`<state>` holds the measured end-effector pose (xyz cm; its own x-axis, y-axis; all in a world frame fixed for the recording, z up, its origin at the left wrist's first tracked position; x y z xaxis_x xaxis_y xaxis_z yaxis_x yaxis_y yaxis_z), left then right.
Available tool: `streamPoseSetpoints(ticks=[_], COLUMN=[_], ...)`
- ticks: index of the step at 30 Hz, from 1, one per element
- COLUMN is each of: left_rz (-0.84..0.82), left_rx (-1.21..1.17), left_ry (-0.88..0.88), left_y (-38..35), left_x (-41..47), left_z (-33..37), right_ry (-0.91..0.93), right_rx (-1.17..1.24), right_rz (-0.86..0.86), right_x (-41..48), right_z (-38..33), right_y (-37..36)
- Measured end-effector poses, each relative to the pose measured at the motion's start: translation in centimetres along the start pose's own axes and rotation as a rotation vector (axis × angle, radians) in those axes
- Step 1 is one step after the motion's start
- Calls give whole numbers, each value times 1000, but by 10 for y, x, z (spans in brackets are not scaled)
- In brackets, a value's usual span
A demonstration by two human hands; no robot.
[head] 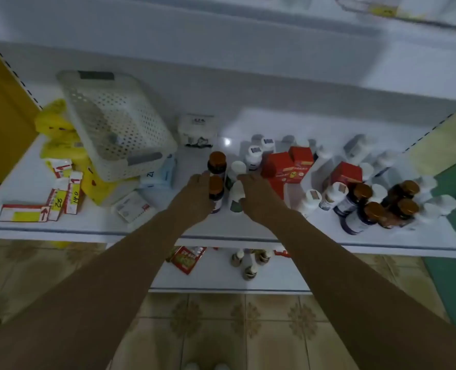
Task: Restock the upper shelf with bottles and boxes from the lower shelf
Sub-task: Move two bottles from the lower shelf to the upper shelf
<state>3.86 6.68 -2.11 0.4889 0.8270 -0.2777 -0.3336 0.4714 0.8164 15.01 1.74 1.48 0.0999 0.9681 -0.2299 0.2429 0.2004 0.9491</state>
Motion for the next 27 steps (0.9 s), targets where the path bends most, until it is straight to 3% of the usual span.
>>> streamPoseSetpoints(ticks=[4, 8, 13, 20, 27], left_rz=[51, 101, 141, 86, 10], left_rx=[-196, -165, -301, -885, -1279], left_ry=[-67, -31, -12, 99, -4], left_y=[-3, -6, 5, 39, 73], left_x=[19, 27, 19, -21, -92], left_z=[4, -1, -3, 8, 48], right_ry=[-18, -21, -111, -54, -121], right_rx=[-68, -104, 158, 716, 1113], right_rz=[-35, -47, -47, 34, 104], right_x=[23, 31, 26, -17, -74], right_z=[4, 7, 18, 12, -7], right_y=[-14, -17, -5, 59, 89])
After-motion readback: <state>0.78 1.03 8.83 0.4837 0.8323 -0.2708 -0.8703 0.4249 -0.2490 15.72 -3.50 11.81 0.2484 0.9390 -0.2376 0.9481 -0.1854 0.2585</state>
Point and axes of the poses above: each hand's wrist, its own x-axis towards the middle knuckle, its own y-axis out of the back of the hand, z = x × y, the point moved 8 cm from there along x, towards the middle knuckle, and after that the axes turned 1 degree about -z, right-handed, at the moved point
